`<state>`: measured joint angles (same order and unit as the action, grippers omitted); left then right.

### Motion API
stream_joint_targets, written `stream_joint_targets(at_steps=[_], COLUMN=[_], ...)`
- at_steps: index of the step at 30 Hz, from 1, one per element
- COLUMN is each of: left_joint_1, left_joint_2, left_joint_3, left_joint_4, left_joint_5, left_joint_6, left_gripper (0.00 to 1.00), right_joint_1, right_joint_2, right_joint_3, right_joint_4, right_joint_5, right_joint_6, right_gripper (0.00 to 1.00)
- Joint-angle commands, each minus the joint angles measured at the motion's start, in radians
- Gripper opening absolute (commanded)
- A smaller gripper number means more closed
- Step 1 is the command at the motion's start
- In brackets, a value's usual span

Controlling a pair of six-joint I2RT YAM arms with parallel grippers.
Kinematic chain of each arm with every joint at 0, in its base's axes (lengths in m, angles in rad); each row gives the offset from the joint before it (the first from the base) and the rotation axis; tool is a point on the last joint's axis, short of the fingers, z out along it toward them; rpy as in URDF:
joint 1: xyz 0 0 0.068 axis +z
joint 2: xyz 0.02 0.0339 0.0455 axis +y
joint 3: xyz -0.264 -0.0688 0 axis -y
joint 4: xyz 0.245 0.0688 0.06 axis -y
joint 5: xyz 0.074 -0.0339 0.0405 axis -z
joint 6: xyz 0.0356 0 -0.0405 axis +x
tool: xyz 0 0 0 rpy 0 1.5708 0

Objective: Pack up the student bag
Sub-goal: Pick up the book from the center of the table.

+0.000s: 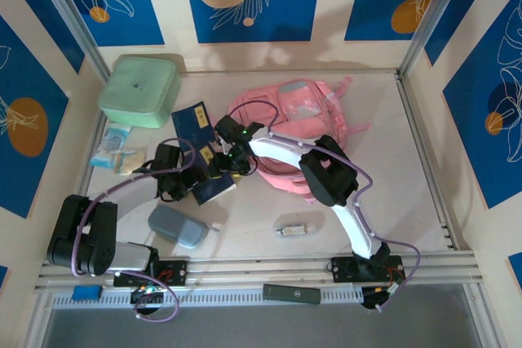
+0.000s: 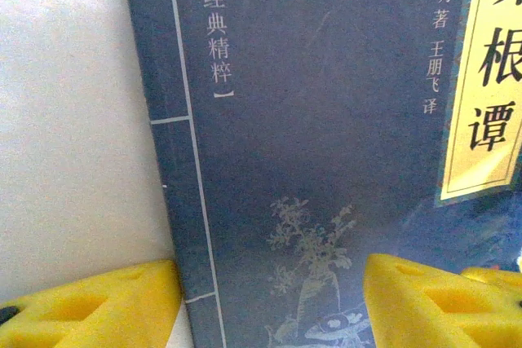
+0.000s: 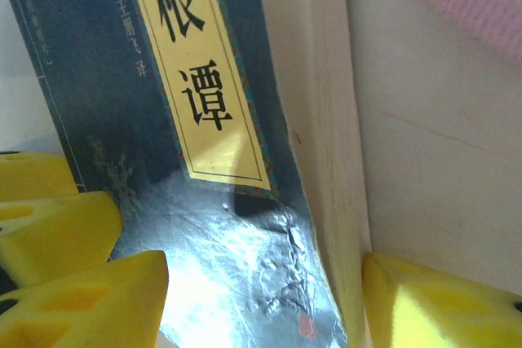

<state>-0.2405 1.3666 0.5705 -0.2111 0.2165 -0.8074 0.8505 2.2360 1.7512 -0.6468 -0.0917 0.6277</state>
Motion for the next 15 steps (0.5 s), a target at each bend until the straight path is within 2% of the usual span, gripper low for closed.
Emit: stream_joint_targets(at_steps=[1,15], left_joint_1=[-0.008,-0.008], left_joint_2=[0.049,0.042], left_joint_3=[-0.016,0.001], left_joint_4=[0.038,-0.010], left_joint_5=[0.021,-0.002], left_joint_6=[-0.001,0.024], left_gripper=[0.64,0.62], right_joint_1=[0.015,0.016], right_joint_2=[-0.012,-0.106], right_joint_3=[0.035,0.013], right_joint_4=[-0.009,-0.026], right_joint_5=[-0.056,-0.062], right_joint_6=[-0.025,-0.081], right_gripper=[0.64,0.57])
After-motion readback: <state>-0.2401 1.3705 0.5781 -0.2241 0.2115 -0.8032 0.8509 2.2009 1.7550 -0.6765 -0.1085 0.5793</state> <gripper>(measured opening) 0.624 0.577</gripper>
